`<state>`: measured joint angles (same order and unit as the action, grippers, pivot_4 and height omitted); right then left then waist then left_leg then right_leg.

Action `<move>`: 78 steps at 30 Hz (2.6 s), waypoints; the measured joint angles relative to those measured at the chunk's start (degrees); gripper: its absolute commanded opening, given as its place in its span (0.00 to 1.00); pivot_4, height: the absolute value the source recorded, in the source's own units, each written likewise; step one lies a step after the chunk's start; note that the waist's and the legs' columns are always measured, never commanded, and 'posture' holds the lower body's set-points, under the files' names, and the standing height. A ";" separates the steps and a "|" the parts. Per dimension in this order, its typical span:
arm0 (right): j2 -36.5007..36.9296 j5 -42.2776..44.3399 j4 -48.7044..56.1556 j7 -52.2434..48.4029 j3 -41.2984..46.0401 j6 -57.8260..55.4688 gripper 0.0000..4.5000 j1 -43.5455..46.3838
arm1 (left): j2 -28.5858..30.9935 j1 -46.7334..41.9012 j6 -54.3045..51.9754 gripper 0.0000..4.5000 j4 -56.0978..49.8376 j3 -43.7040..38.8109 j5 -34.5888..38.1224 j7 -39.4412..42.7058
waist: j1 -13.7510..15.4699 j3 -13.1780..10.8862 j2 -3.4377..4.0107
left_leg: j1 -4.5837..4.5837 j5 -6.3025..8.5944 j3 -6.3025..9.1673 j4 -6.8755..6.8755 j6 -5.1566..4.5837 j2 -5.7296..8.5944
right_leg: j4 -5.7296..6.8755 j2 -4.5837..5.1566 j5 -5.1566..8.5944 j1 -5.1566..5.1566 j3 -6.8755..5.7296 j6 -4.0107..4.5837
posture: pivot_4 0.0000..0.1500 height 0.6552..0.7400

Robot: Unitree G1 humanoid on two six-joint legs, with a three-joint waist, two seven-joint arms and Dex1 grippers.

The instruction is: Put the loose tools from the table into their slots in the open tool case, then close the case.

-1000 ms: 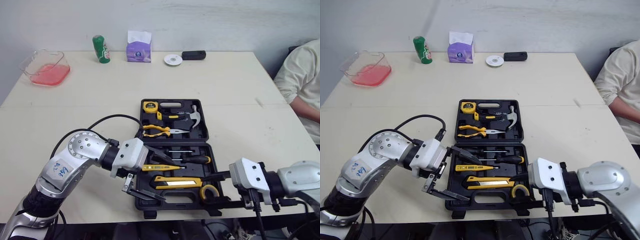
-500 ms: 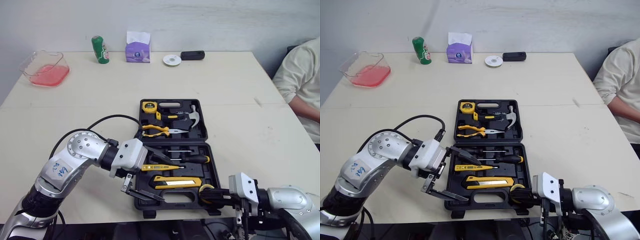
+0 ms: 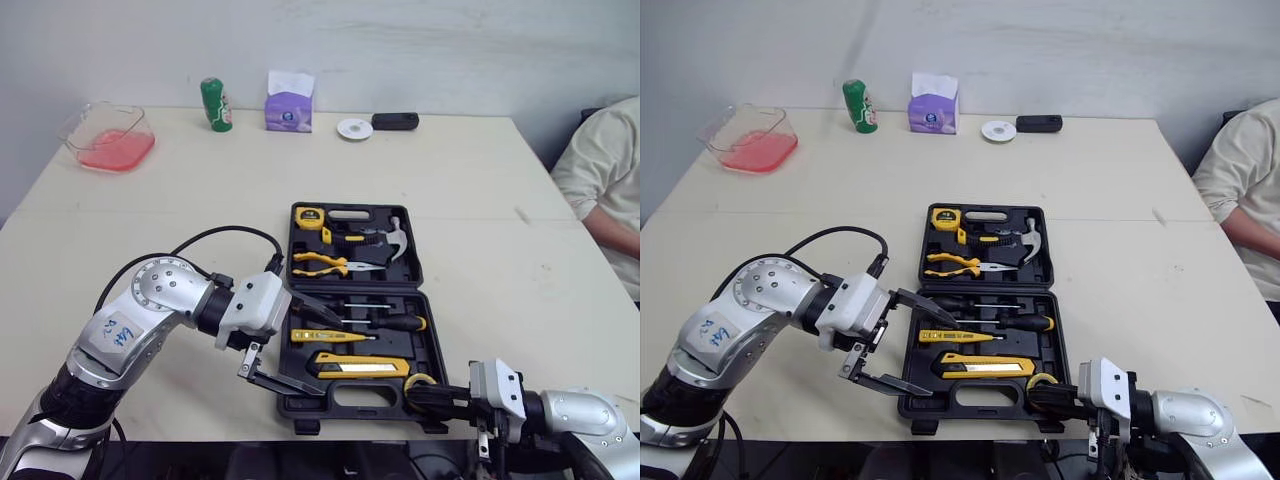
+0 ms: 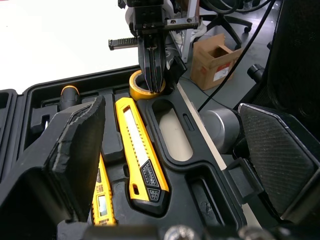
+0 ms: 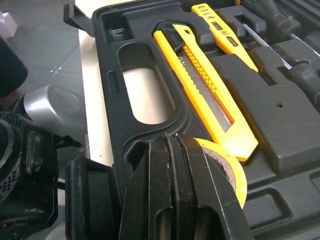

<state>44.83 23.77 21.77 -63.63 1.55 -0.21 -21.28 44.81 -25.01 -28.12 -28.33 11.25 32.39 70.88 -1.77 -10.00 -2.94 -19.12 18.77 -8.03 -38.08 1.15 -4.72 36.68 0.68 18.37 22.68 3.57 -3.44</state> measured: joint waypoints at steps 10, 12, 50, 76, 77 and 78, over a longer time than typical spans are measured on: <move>4.39 17.62 11.86 11.46 10.95 -24.20 0.02 8.98 | 2.65 3.64 2.19 1.00 7.96 -3.74 -5.48 -3.65 | -0.22 -0.23 0.44 | -0.09 0.06 0.13 0.06 0.14 -0.09 | 0.20 -0.08 -0.05 0.23 -0.09 -0.06 | 1.00 0.82; 5.53 17.95 9.28 13.49 12.57 -27.11 0.01 13.04 | 3.08 6.24 3.45 0.94 10.75 -5.65 -7.26 -5.47 | -0.15 -0.23 0.45 | -0.22 0.07 0.07 0.09 0.14 -0.08 | 0.21 -0.05 -0.04 0.42 -0.07 -0.05 | 1.00 0.82; -3.15 -16.57 -23.07 15.51 -9.87 -25.93 0.00 46.19 | -14.47 -6.69 6.96 0.01 40.13 -2.38 -26.20 -19.99 | -0.17 -0.23 0.50 | -1.30 -0.60 -0.50 -0.20 0.44 0.05 | 0.96 -0.10 -0.35 1.93 0.05 -0.16 | 1.00 0.82; -13.36 -6.96 -31.14 28.38 1.18 -63.30 1.00 65.89 | -15.36 -21.51 -36.41 0.99 39.91 -9.99 -15.87 -31.26 | -1.72 -0.24 0.54 | -2.25 -0.84 -0.49 -0.18 0.74 0.00 | 1.37 -0.14 -0.26 3.12 0.06 -0.02 | 1.00 0.82; -13.77 -7.12 -31.43 29.07 1.01 -63.64 1.00 65.95 | -15.46 -22.21 -36.83 0.99 40.33 -9.88 -15.95 -31.76 | -1.71 -0.25 0.55 | -2.25 -0.84 -0.48 -0.15 0.76 0.02 | 1.36 -0.15 -0.26 3.12 0.06 -0.02 | 1.00 0.82; -13.98 -7.12 -31.63 29.70 0.95 -63.95 1.00 65.96 | -15.47 -22.85 -36.87 0.99 40.65 -9.85 -16.23 -32.58 | -1.69 -0.26 0.57 | -2.25 -0.84 -0.48 -0.15 0.76 0.02 | 1.36 -0.14 -0.26 3.12 0.06 -0.02 | 1.00 0.82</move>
<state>30.85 16.65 -9.85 -33.93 2.50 -64.17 44.68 29.34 -47.87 -64.98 12.32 1.40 16.17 38.30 -3.46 -10.26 -2.37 -21.37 17.93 -8.51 -38.23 1.90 -4.70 38.05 0.54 18.11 25.80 3.63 -3.46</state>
